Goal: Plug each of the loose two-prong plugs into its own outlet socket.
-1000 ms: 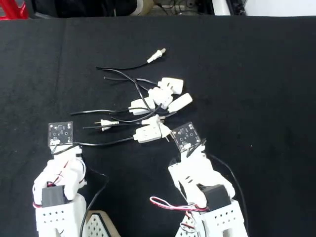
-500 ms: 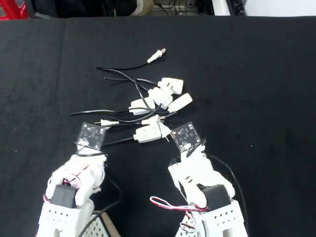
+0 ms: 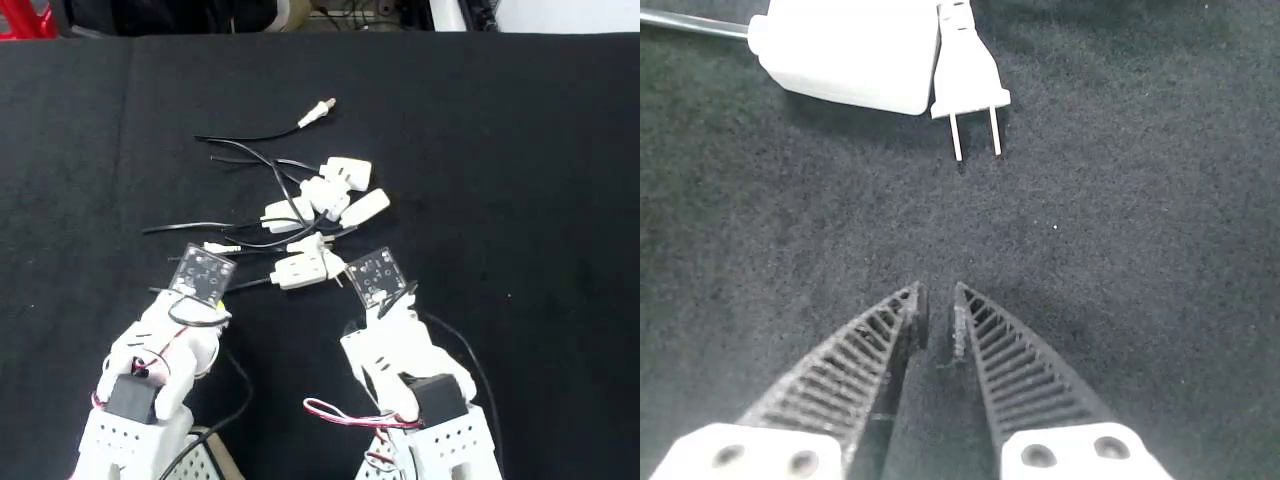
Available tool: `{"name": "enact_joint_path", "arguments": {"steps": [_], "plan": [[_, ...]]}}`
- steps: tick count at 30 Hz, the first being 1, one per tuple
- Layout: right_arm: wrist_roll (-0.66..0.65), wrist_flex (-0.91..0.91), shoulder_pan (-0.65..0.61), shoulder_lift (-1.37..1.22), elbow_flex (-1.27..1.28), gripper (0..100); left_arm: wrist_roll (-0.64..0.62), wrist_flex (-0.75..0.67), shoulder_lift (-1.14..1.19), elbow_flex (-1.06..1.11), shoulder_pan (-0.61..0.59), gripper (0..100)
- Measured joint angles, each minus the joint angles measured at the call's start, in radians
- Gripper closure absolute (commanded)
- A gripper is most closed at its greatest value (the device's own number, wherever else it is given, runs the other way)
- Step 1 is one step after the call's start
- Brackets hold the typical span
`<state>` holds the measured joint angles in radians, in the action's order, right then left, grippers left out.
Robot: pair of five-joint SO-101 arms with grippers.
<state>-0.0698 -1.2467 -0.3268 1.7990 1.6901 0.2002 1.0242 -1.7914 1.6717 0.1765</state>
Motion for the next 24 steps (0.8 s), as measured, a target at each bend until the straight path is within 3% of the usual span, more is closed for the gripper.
{"name": "enact_joint_path", "arguments": {"steps": [4, 7, 11, 17, 24], "plan": [[0.000, 0.000, 0.000, 0.000, 0.000, 94.2, 0.020, 0.011, 0.000, -0.080, 0.000, 93], [0.000, 0.000, 0.000, 0.000, 0.000, 94.2, -0.018, 0.064, 0.014, -0.190, 0.000, 84], [0.000, 0.000, 0.000, 0.000, 0.000, 94.2, -0.086, 0.095, 0.110, -0.350, 0.003, 83], [0.000, 0.000, 0.000, 0.000, 0.000, 94.2, -0.092, 0.064, 0.489, -0.534, 0.005, 83], [0.000, 0.000, 0.000, 0.000, 0.000, 94.2, 0.074, 0.057, 0.997, -0.692, 0.031, 83]]}}
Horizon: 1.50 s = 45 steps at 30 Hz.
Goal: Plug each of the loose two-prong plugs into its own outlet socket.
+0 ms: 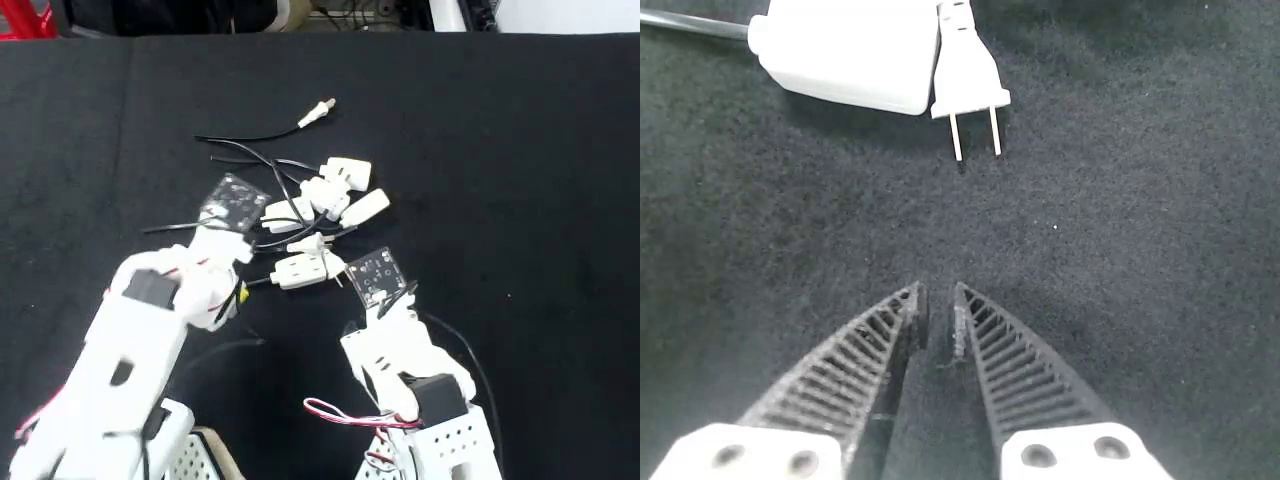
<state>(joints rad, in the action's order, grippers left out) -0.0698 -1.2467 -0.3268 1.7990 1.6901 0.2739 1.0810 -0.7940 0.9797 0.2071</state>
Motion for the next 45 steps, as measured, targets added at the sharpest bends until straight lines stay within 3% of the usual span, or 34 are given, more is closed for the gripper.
{"name": "enact_joint_path", "arguments": {"steps": [8, 22, 27, 32, 39, 45], "plan": [[0.000, 0.000, 0.000, 0.000, 0.000, 94.2, 0.132, 0.000, 0.292, -0.034, 0.000, 83], [0.000, 0.000, 0.000, 0.000, 0.000, 94.2, 0.150, -0.094, 0.325, -0.114, 0.005, 83], [0.000, 0.000, 0.000, 0.000, 0.000, 94.2, 0.167, -0.094, 0.334, -0.196, 0.095, 83], [0.000, 0.000, 0.000, 0.000, 0.000, 94.2, 0.292, 0.002, 0.468, -0.327, 0.227, 83], [0.000, 0.000, 0.000, 0.000, 0.000, 94.2, 0.396, 0.163, 0.838, -0.658, 0.230, 83], [0.000, 0.000, 0.000, 0.000, 0.000, 94.2, 0.422, 0.149, 1.000, -0.784, 0.242, 76]]}}
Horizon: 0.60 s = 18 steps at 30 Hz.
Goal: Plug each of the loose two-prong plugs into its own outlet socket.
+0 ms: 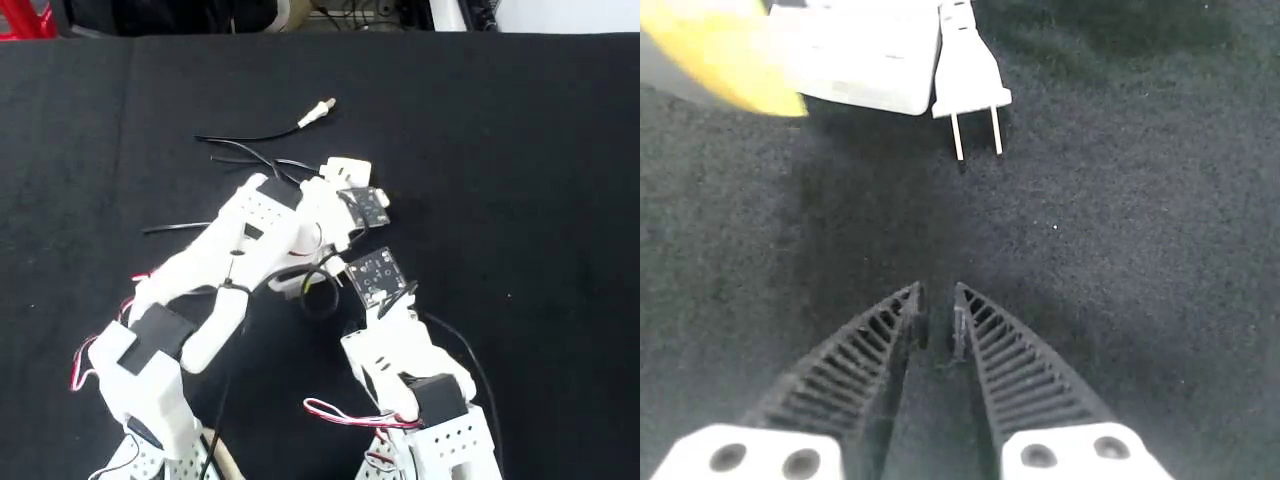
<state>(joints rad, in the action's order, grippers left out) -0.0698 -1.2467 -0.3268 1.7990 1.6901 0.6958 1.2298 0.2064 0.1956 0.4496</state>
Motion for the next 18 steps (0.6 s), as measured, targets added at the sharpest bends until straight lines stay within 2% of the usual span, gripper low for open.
{"name": "enact_joint_path", "arguments": {"steps": [6, 15, 18], "plan": [[0.000, 0.000, 0.000, 0.000, 0.000, 94.2, 0.000, -0.052, 0.012, -0.009, -0.008, 76], [0.000, 0.000, 0.000, 0.000, 0.000, 94.2, 0.003, -0.249, 0.012, 0.091, -0.061, 76], [0.000, 0.000, 0.000, 0.000, 0.000, 94.2, 0.005, -0.261, 0.012, 0.106, -0.061, 81]]}}
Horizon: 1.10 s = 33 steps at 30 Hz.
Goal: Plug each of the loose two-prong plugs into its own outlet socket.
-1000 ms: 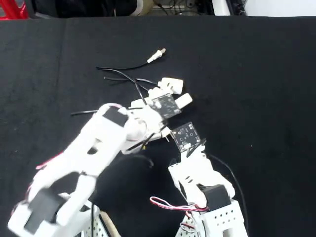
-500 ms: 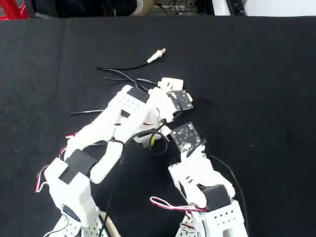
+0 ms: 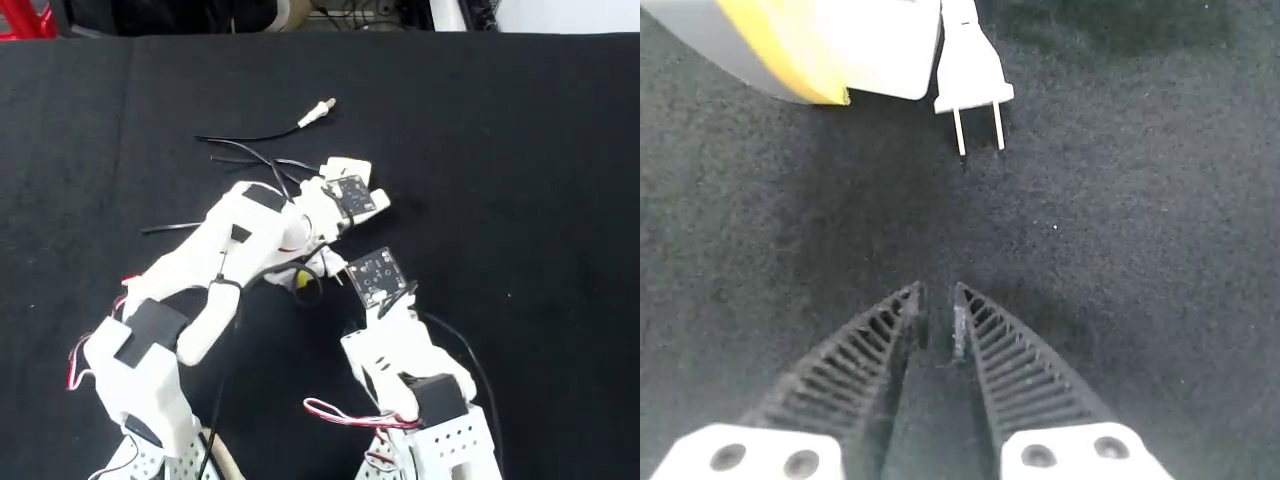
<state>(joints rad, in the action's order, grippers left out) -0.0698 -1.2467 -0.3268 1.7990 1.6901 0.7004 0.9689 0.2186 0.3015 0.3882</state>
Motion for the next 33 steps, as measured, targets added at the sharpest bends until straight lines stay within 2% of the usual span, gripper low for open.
{"name": "enact_joint_path", "arguments": {"steps": [4, 8, 18, 26, 30, 33], "plan": [[0.000, 0.000, 0.000, 0.000, 0.000, 94.2, -0.003, -0.005, 0.000, 0.025, 0.000, 97], [0.000, 0.000, 0.000, 0.000, 0.000, 94.2, -0.005, 0.017, -0.002, 0.034, 0.026, 97], [0.000, 0.000, 0.000, 0.000, 0.000, 94.2, -0.043, 0.241, -0.087, 0.054, 0.061, 97], [0.000, 0.000, 0.000, 0.000, 0.000, 94.2, 0.012, 0.249, -0.428, 0.388, 0.017, 97], [0.000, 0.000, 0.000, 0.000, 0.000, 94.2, 0.084, 0.232, -0.631, 0.574, -0.060, 97], [0.000, 0.000, 0.000, 0.000, 0.000, 94.2, 0.155, 0.203, -0.752, 0.697, -0.153, 90]]}}
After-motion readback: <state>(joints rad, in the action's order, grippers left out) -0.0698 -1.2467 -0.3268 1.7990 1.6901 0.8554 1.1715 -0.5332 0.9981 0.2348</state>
